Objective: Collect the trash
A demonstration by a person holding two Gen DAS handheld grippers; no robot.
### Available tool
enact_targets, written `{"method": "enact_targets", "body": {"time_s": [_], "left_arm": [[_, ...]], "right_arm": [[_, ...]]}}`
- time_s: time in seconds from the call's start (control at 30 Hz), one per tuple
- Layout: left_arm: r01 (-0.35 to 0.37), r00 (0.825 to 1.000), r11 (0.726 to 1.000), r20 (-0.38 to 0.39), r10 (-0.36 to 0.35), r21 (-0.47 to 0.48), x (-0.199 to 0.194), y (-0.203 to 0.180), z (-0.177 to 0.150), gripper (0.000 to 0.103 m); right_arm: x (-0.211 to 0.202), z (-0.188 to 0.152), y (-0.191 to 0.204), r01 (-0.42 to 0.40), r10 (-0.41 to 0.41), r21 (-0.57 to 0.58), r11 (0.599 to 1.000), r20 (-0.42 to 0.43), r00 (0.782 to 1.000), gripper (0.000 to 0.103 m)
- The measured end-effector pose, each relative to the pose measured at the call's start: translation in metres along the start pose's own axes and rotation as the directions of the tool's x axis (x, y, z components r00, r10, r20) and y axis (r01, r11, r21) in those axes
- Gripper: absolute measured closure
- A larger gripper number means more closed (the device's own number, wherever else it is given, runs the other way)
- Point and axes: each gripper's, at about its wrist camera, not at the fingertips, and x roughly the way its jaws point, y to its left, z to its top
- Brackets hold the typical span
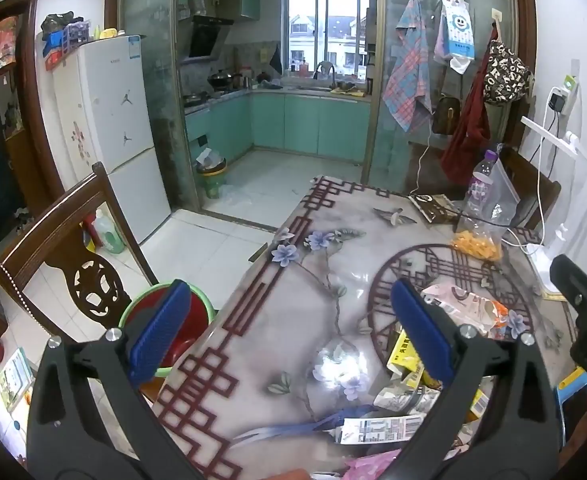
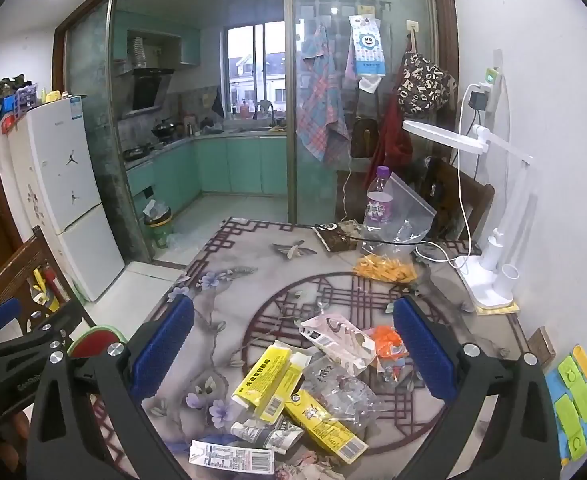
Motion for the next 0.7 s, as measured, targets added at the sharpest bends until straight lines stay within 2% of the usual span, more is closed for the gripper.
{"method": "enact_targets", "body": {"time_s": [0.7], "left_arm": [[0.020,1.000,1.000,0.010,-0.020,0.007,0.004,-0.016,-0.001,0.005]], "right_arm": [[0.020,-0.002,-0.019,-0.010,0.010,0.021,1.000,-0.013,1.000,0.007]]}}
